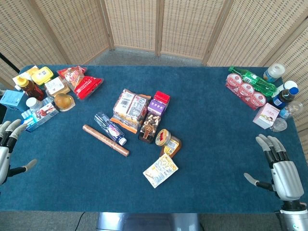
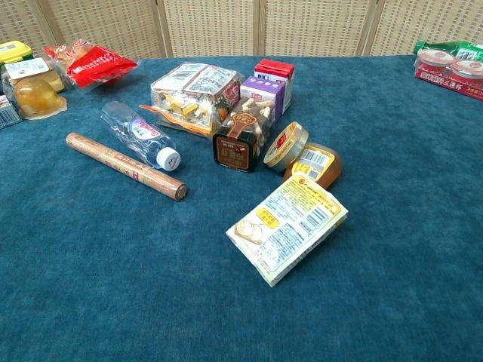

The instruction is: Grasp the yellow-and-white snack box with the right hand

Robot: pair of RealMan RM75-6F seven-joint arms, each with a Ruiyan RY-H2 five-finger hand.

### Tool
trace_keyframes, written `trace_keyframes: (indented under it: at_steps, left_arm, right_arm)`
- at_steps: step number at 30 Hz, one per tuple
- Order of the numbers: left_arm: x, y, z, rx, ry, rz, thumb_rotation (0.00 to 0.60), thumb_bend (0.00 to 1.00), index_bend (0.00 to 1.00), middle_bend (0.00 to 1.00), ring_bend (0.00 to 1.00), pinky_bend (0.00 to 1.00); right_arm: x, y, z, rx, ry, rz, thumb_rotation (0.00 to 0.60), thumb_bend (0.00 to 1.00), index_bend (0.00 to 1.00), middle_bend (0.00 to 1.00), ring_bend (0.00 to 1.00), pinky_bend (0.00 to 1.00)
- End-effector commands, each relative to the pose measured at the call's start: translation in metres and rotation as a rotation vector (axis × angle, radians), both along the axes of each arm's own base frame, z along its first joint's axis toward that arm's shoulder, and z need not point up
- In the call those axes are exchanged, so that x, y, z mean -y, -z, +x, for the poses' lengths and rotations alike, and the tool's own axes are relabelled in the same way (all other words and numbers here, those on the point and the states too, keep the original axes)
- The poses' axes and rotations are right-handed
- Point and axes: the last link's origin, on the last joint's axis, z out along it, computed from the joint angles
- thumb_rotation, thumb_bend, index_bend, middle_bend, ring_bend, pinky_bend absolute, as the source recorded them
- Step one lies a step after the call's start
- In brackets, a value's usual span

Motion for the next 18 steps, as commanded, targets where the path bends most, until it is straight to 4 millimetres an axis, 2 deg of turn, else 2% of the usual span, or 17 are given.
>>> trace_keyframes:
  at_steps: [1, 4, 9, 18]
  left_arm:
    - [0.001, -0.001, 0.001, 0.000, 0.000, 0.004, 0.600, 0.05, 0.13, 0.00, 0.00, 0.09]
    - [0.001, -0.004, 0.001, 0.005, -0.003, 0.005, 0.600, 0.05, 0.14, 0.00, 0.00, 0.09]
    - [0.001, -0.009, 0.000, 0.017, -0.010, 0.015, 0.600, 0.05, 0.14, 0.00, 0.00, 0.09]
    - [-0.003, -0.011, -0.005, 0.029, -0.030, 0.012, 0.600, 0.05, 0.13, 0.00, 0.00, 0.09]
  right_arm:
    - [0.000, 0.002, 0.000, -0.004, -0.001, 0.007, 0.600, 0.00, 0.00, 0.00, 0.00, 0.00]
    - [0.000, 0.007, 0.000, -0.015, -0.004, 0.021, 0.600, 0.00, 0.00, 0.00, 0.00, 0.00]
    - [0.001, 0.029, 0.002, -0.061, -0.022, 0.093, 0.600, 0.00, 0.00, 0.00, 0.00, 0.00]
    - [0.019, 0.063, 0.020, -0.157, -0.211, 0.205, 0.600, 0.00, 0.00, 0.00, 0.00, 0.00]
